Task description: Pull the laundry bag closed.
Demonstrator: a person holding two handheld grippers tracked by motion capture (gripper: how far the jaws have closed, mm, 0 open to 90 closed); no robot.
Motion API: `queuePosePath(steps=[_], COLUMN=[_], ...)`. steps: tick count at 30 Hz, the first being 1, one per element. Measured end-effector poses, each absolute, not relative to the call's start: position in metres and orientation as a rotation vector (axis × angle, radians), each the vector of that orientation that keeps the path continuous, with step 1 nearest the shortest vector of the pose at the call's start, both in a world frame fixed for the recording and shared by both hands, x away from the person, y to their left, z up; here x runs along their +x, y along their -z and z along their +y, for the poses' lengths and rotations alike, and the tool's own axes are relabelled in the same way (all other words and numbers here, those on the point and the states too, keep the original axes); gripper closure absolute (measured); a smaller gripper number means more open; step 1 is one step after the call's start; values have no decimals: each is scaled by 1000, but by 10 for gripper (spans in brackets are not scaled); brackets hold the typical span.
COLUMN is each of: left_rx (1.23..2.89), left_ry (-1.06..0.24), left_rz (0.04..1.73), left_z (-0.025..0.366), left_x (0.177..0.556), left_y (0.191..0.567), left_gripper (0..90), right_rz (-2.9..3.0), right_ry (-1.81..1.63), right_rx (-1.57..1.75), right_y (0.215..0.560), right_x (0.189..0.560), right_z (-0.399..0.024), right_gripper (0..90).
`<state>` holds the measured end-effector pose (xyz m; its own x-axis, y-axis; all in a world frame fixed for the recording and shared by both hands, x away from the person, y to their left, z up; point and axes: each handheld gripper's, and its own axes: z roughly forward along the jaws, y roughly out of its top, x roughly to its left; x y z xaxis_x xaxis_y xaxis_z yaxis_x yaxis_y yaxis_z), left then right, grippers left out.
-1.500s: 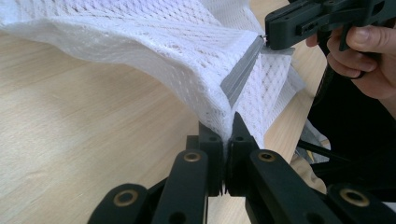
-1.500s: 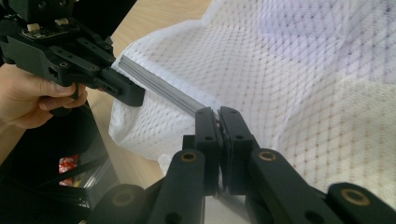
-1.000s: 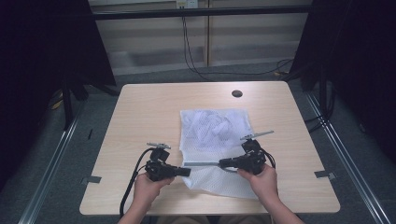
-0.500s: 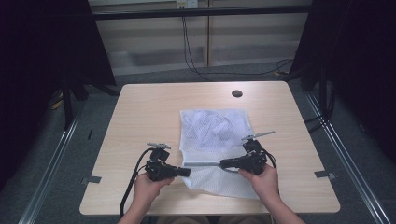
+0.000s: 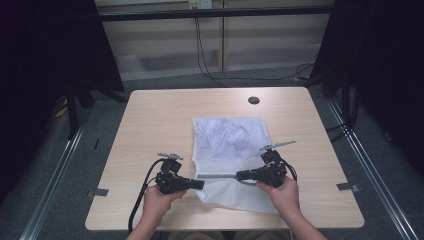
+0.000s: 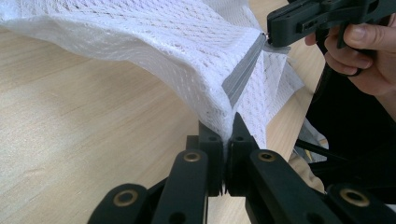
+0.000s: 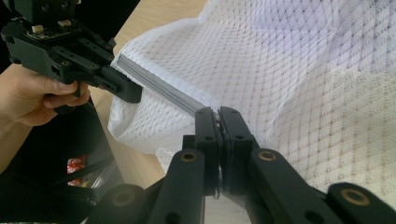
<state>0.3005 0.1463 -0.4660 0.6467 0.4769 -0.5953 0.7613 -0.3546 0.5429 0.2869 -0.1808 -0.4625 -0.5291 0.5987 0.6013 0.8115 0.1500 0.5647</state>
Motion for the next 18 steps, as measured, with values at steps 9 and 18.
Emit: queuePosePath(steps=[9,18], left_rx=[2024,2017], left_ry=[419,431], left_rz=[969,965], left_z=[146,147], left_x=[300,301], left_y=[466,466], left_gripper=[885,885], right_rz=[-2198,-2195], right_ry=[1318,1321], right_rx=[-1376,-1387], right_y=[462,461], right_x=[286,286], right_z=[-181,-186], right_gripper=[869,868])
